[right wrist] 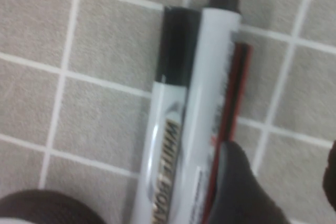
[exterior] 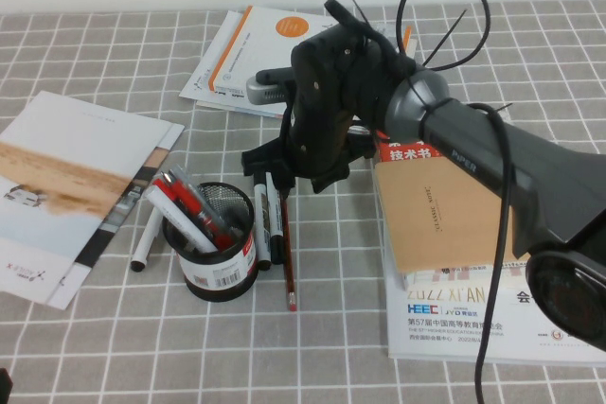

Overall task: Put the pen into the pen holder
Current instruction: Pick up the pen on the table, then place the pen onto the pen holder

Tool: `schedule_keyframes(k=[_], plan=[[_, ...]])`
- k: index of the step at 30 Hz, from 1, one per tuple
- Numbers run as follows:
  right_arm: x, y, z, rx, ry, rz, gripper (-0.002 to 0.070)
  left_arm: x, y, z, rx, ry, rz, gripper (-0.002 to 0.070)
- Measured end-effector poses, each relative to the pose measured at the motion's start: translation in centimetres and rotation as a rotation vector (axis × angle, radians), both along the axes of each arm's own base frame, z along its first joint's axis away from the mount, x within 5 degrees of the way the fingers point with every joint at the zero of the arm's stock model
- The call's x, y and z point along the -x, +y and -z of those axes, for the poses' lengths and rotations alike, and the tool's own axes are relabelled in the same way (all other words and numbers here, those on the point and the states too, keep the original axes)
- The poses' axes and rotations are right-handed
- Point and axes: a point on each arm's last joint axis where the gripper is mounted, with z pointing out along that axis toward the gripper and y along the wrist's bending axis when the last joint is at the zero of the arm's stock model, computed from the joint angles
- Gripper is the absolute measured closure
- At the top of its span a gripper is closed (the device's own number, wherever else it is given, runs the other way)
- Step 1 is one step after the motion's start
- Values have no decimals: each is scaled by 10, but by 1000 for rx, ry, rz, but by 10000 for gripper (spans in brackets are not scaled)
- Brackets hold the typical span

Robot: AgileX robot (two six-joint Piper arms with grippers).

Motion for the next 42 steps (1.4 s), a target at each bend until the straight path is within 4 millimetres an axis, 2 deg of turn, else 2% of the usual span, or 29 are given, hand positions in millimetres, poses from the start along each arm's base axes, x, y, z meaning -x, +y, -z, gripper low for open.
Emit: schedule_keyframes(k=[11,20,23,27,30,34,42], plan=[[-4,5,18,-7,3,-36,384,0,0,0,0,0,0,678],[-4,5,20,-3,6,-38,395,0,0,0,0,0,0,678],[-3,5,20,2,13,-38,458,0,0,0,0,0,0,678],[-5,1,21,17,32,-31,617,0,0,0,0,0,0,678],[-5,-2,21,38,38,-29,665,0,0,0,0,0,0,678],[-6,-9,4,59,-3,-18,671,0,0,0,0,0,0,678],[-3,-36,-85,-28,-207,64,671,0,0,0,0,0,0,678]])
